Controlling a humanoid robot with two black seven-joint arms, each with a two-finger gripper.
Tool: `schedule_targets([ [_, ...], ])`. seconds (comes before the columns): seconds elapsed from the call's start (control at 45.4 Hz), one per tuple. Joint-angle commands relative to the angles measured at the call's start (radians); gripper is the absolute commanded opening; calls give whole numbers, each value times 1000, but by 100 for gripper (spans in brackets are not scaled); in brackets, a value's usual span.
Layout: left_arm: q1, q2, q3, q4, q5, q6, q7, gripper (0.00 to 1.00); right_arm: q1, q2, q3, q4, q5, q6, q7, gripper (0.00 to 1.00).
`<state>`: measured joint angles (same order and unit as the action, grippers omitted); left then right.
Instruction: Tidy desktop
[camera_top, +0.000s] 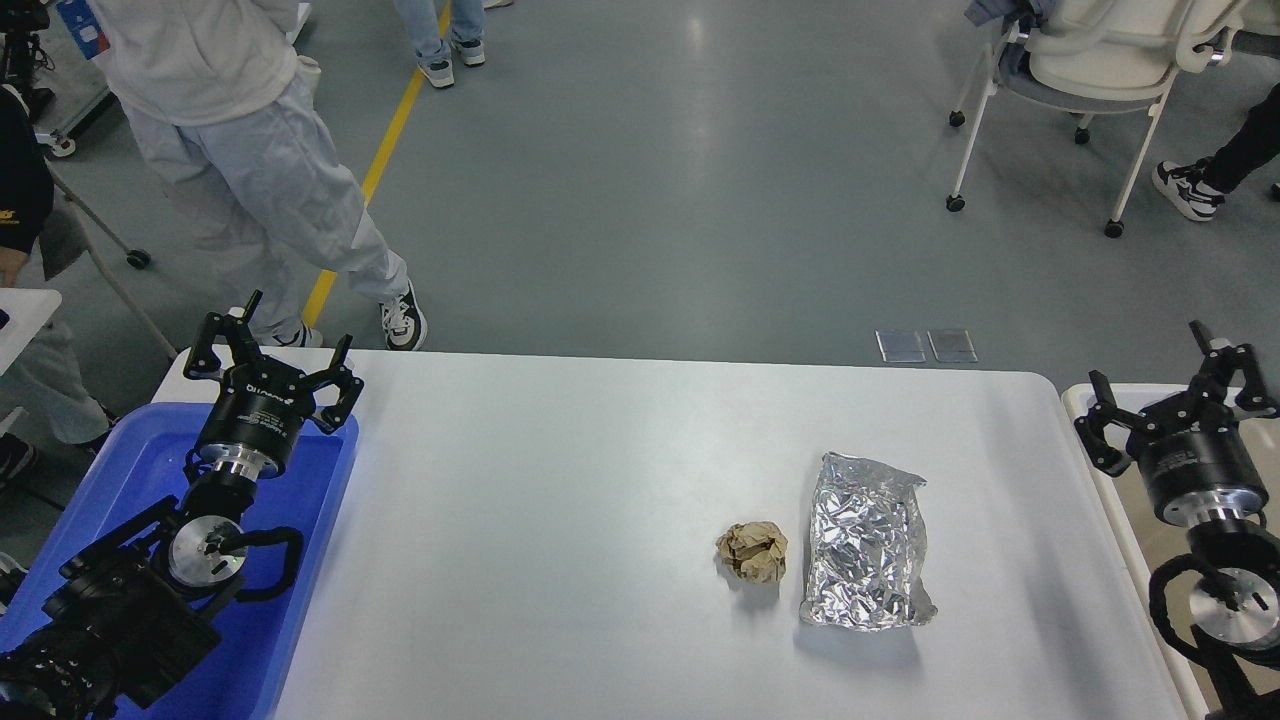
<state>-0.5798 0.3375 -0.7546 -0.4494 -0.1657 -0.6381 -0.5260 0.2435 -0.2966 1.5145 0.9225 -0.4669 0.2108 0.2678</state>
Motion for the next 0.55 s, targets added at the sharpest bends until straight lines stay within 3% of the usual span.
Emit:
schedule_targets([
  [0.0, 0, 0, 0, 0, 0, 0, 0, 100, 54, 77, -40, -42, -4, -4, 2, 99],
  [0.529, -2, 0, 0, 0, 0, 0, 0, 100, 69, 83, -45, -42, -4, -2, 2, 99],
])
